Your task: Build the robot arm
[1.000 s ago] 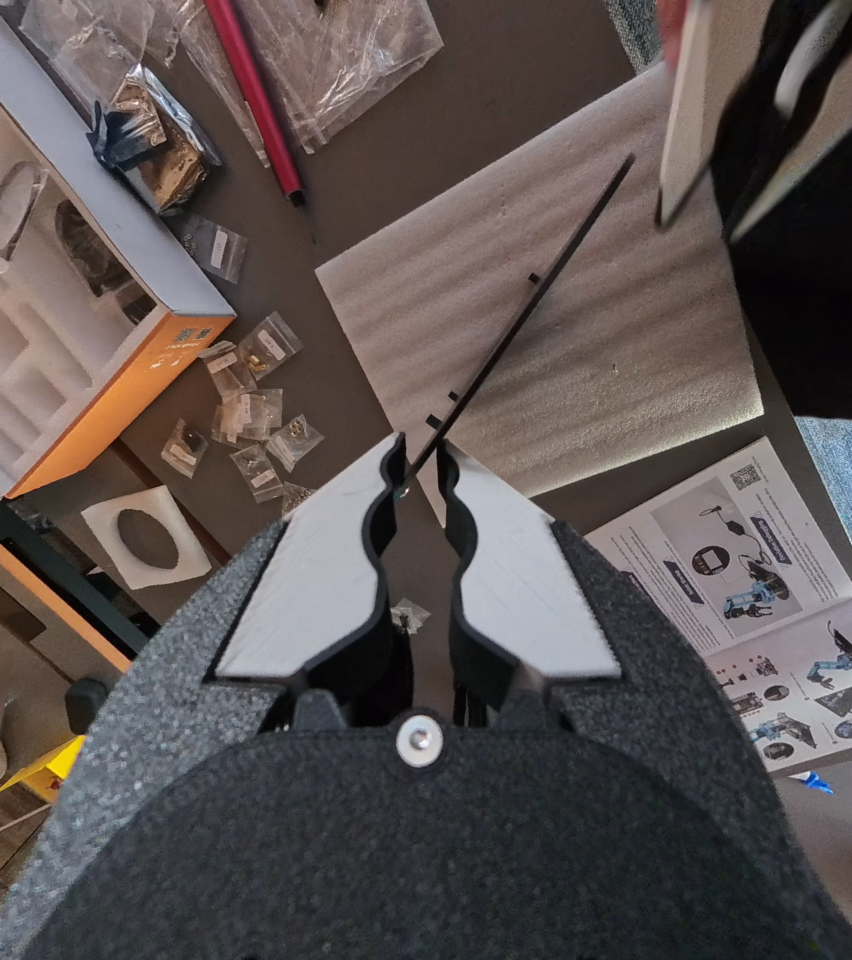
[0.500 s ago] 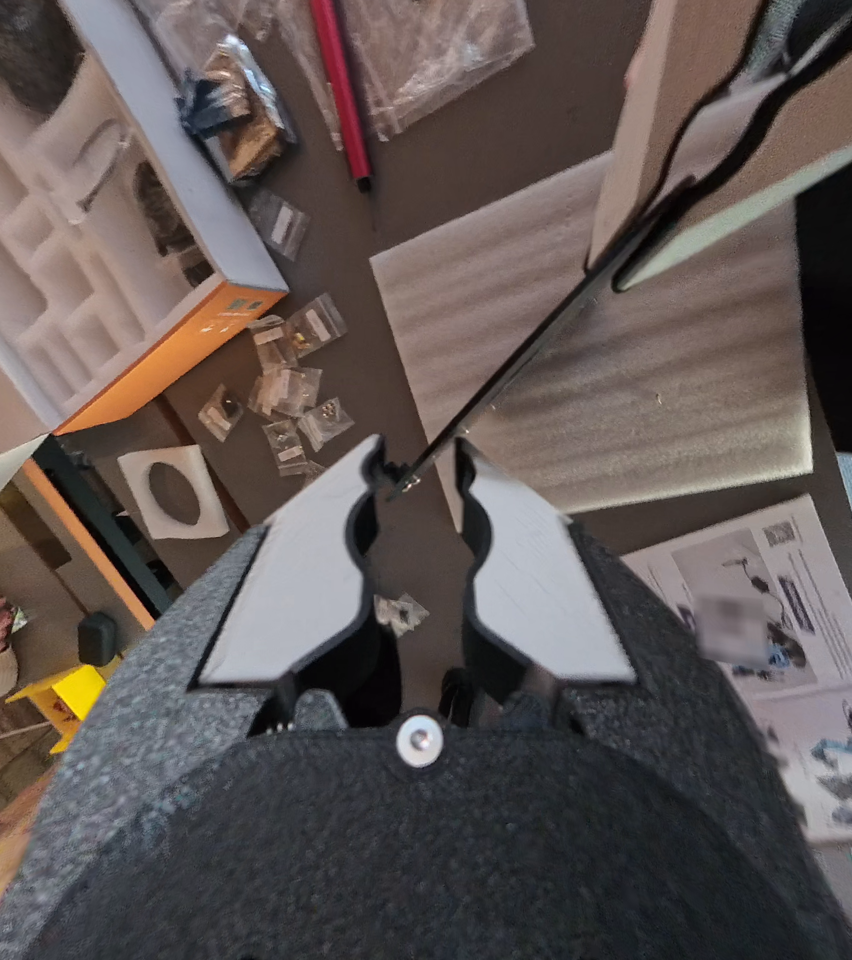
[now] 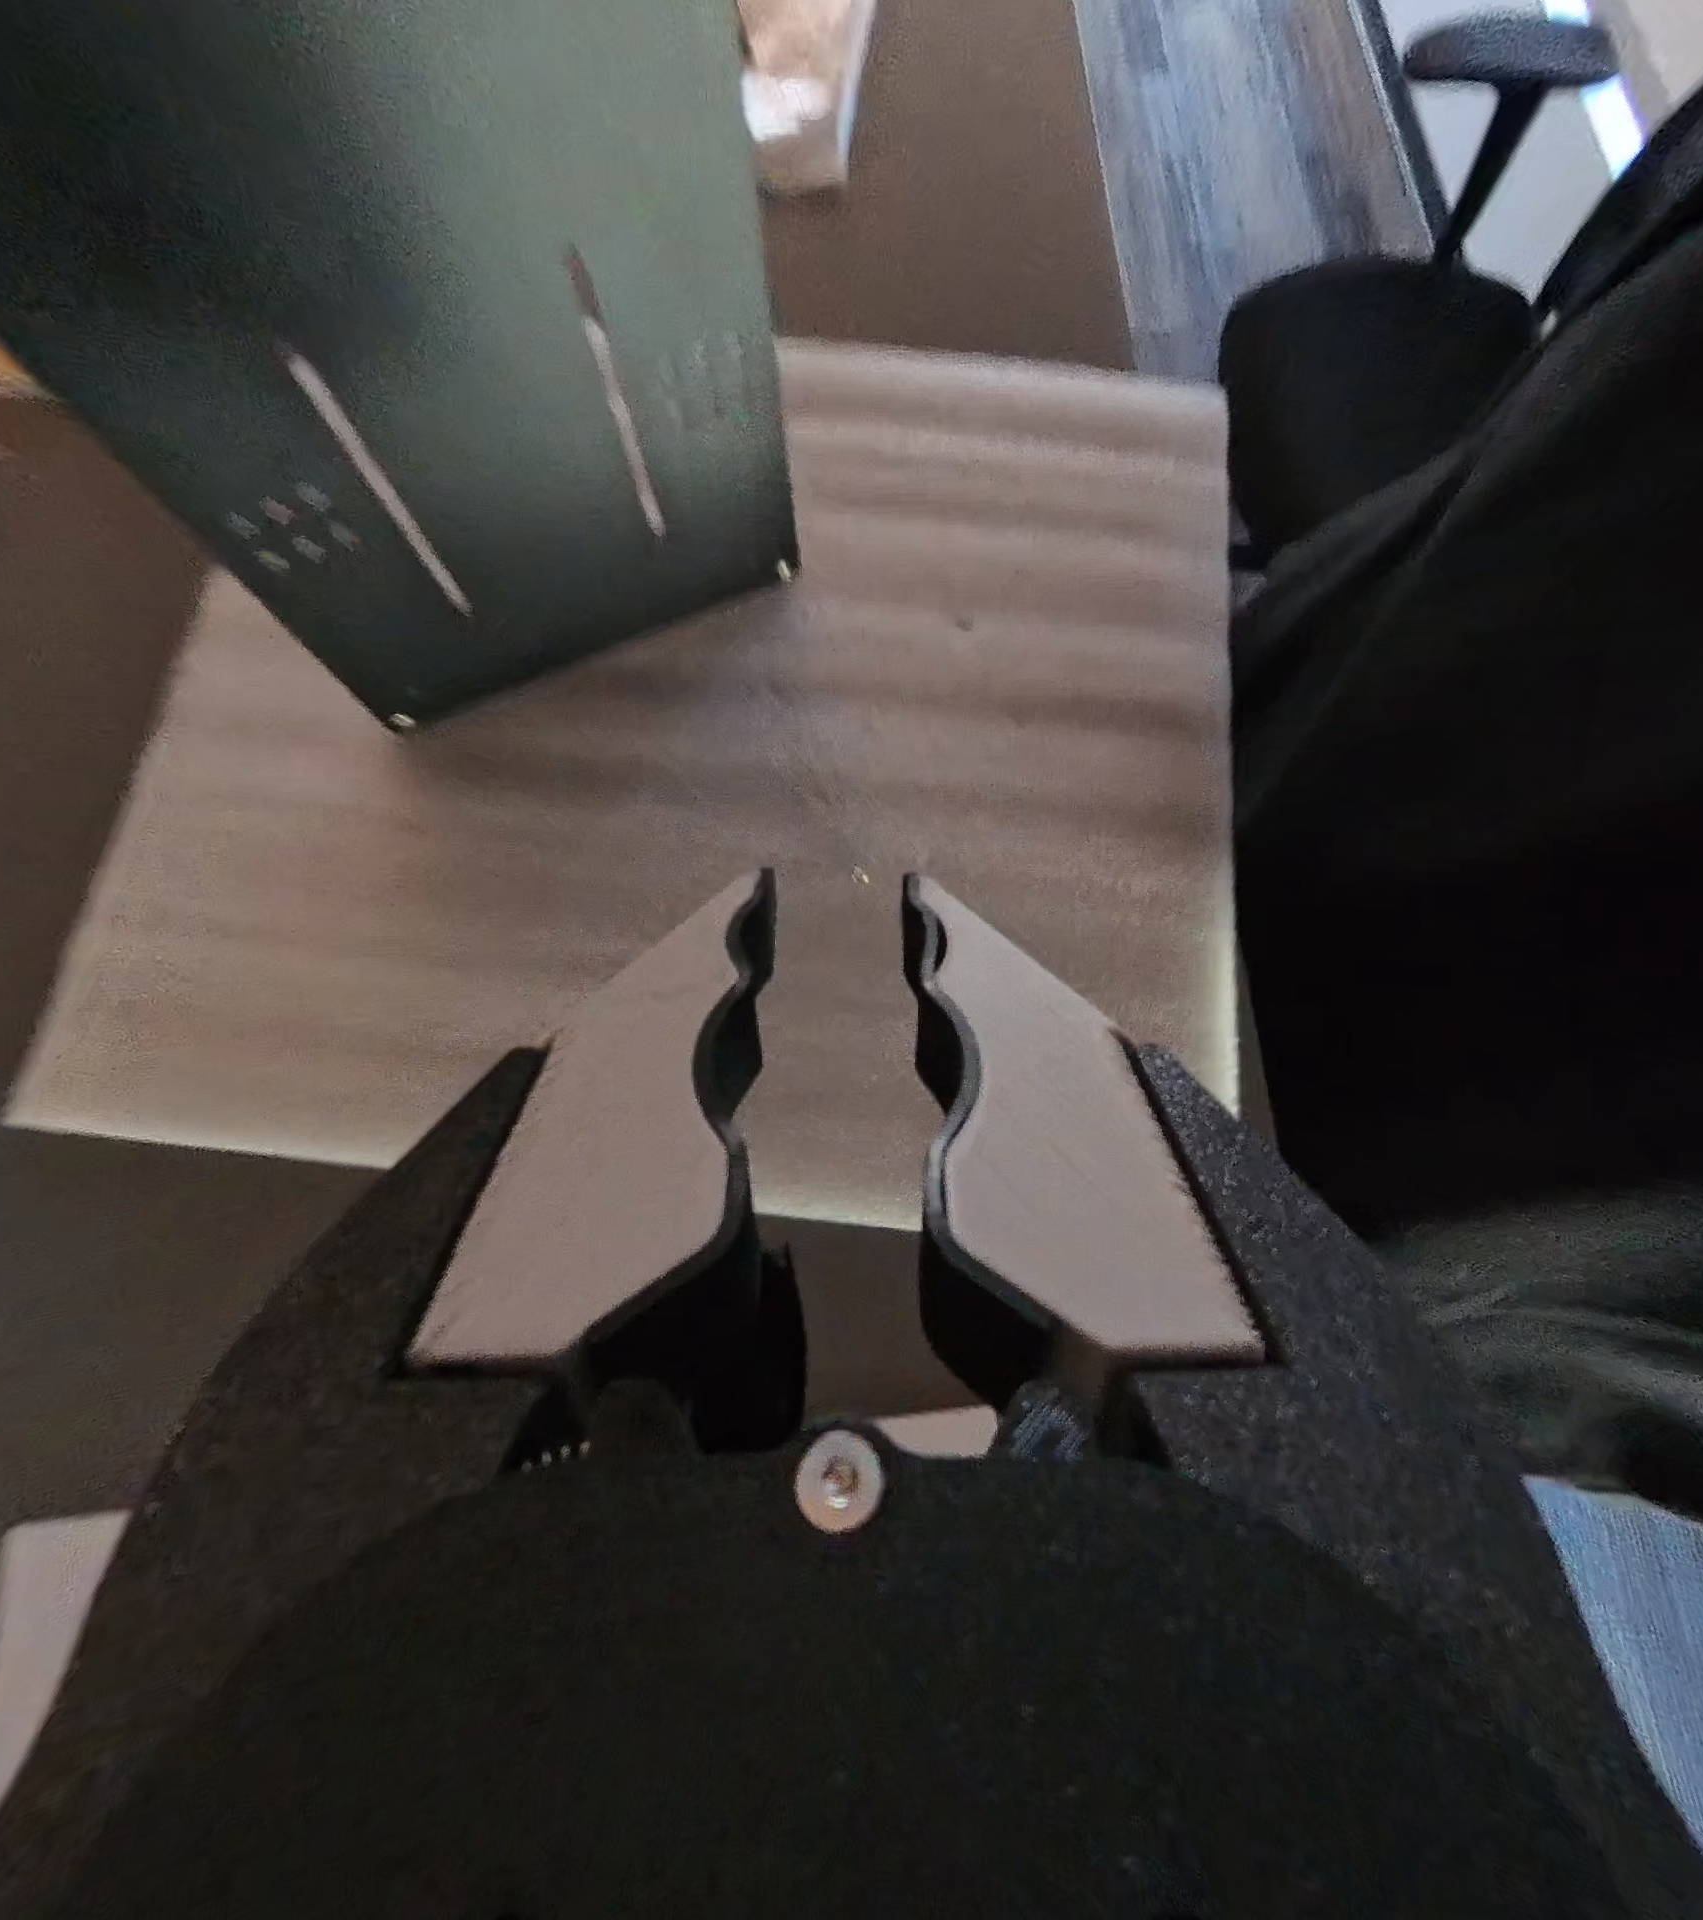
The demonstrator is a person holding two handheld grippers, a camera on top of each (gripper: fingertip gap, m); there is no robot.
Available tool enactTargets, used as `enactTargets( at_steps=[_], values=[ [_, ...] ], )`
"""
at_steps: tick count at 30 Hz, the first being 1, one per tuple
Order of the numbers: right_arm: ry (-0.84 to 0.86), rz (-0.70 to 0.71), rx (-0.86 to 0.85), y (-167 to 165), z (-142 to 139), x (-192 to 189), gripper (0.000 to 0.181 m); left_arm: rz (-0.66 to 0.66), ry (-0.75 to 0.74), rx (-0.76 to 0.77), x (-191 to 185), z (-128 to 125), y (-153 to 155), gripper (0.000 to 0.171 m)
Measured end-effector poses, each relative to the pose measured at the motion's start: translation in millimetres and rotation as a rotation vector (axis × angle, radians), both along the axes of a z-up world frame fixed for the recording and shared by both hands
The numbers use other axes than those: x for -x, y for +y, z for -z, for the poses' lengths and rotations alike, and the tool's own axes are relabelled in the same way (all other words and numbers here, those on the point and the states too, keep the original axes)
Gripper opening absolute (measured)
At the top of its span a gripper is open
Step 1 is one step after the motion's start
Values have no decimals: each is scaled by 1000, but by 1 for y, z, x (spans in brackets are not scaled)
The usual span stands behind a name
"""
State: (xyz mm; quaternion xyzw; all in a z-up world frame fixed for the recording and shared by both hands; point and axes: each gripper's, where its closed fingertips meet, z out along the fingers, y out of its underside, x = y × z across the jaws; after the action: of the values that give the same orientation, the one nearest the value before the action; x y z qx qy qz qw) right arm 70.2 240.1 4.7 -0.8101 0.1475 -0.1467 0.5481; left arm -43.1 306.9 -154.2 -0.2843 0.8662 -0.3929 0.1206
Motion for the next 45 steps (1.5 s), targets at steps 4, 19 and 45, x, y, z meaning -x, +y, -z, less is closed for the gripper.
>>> enactTargets(
  at_steps=[4,19,45],
  values=[
    [-22,-14,20,3,-1,4,2,93,89,33,-1,41,-14,22],
    [16,12,-10,4,-1,1,1,214,63,-18,-9,71,-29,3],
    [39,1,-26,-2,0,-8,1,-708,157,27,1,72,-11,1]
  ],
)
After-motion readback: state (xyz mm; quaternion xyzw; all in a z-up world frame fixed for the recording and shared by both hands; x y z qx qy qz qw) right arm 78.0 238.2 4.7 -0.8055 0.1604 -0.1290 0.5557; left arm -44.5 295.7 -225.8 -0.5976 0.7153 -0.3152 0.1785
